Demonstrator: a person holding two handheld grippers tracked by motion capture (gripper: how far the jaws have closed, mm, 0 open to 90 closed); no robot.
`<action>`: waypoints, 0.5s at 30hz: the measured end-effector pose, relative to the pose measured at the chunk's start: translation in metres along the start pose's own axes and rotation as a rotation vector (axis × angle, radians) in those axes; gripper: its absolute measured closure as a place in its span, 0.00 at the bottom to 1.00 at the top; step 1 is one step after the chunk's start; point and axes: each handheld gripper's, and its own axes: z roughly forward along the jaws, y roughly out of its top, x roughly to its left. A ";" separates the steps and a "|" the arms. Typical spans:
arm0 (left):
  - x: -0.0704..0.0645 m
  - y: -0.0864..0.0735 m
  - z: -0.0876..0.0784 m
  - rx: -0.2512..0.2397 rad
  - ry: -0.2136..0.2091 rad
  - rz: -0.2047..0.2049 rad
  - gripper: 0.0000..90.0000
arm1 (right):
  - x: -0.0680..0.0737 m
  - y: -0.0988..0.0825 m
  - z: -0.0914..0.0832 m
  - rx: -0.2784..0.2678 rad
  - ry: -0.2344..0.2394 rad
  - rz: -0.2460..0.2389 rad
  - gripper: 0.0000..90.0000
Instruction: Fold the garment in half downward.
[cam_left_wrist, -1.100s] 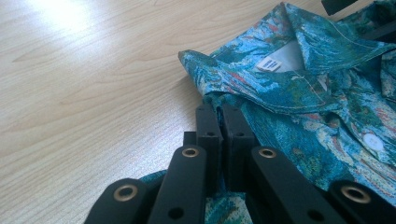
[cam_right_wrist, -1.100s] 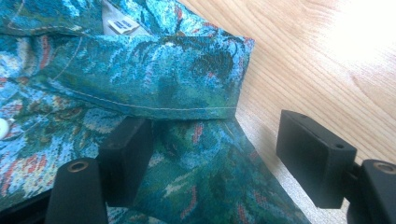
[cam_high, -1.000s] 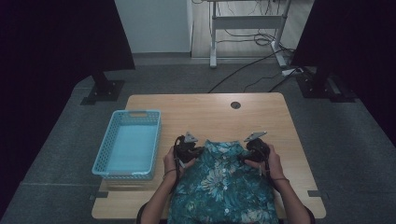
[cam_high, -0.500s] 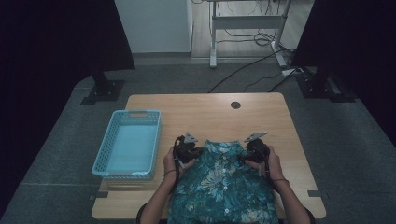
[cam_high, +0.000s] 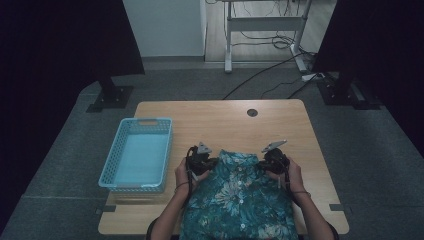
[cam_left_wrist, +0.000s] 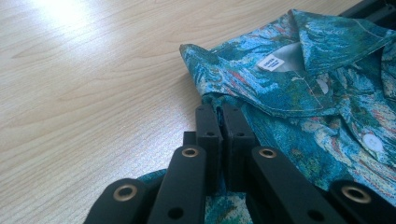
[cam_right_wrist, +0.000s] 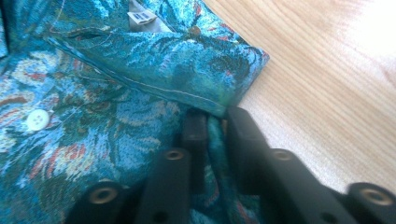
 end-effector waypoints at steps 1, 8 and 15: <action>0.000 0.000 0.000 0.000 0.000 0.000 0.96 | -0.001 -0.001 0.000 0.001 0.007 0.005 0.92; 0.000 0.000 0.000 -0.003 0.003 0.001 0.96 | 0.003 -0.003 -0.001 -0.008 -0.004 -0.008 0.98; 0.001 0.004 -0.002 -0.019 0.017 0.012 0.97 | 0.006 -0.002 -0.004 -0.036 -0.032 -0.024 0.99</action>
